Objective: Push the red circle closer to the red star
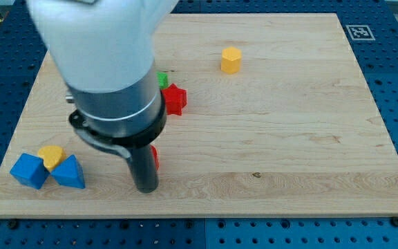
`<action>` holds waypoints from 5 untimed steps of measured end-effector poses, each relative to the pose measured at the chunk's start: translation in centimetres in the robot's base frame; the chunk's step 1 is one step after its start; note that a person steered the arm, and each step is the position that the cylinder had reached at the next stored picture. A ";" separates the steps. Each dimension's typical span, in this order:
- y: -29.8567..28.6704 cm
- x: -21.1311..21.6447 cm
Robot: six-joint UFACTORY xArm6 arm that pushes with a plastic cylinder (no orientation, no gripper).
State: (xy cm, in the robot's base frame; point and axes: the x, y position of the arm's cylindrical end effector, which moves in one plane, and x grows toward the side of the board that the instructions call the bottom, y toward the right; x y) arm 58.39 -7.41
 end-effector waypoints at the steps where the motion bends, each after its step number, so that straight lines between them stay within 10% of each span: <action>1: 1.5 -1.2; 5: 0.7 3.5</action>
State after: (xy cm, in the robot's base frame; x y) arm 61.89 -6.71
